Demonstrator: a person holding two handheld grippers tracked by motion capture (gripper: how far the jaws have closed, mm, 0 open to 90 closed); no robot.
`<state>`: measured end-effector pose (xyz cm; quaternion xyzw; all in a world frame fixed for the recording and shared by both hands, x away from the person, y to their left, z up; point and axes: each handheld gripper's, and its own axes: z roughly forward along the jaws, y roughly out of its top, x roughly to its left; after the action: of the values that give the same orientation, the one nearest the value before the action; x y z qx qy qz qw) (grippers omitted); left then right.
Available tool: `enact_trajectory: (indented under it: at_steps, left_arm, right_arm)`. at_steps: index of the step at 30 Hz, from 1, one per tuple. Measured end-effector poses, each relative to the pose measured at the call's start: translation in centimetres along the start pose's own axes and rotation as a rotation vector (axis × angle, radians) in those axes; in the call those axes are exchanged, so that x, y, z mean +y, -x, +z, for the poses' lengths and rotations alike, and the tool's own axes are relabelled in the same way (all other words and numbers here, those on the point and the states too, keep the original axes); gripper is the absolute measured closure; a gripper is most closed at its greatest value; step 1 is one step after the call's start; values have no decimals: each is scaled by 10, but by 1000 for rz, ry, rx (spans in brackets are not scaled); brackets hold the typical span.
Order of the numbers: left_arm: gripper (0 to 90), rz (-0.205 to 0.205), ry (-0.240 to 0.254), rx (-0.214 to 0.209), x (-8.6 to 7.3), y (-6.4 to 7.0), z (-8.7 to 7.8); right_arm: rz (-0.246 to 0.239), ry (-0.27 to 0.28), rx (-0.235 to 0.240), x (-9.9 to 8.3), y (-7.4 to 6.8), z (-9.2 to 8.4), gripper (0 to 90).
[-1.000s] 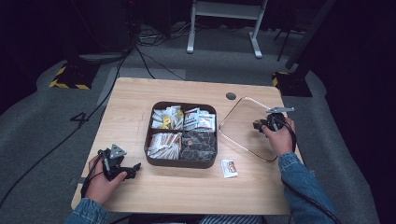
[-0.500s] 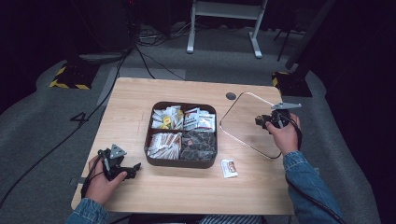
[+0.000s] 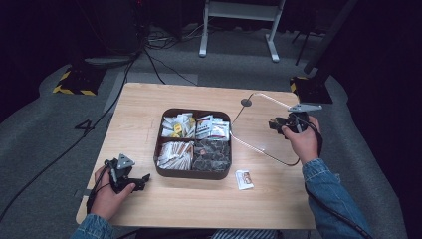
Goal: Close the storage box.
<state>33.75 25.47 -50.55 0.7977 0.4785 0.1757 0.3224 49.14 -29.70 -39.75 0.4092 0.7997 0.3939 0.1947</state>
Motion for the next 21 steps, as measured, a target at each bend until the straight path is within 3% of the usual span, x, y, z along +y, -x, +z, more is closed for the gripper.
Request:
enact_trajectory:
  at_steps: [11,21]
  left_arm:
    - [104,0,-1,3,0,0,0]
    - [104,0,-1,3,0,0,0]
  right_arm:
    - [-57,26,77,28,-27,5,593]
    - [-130,37,169,53,-72,16,593]
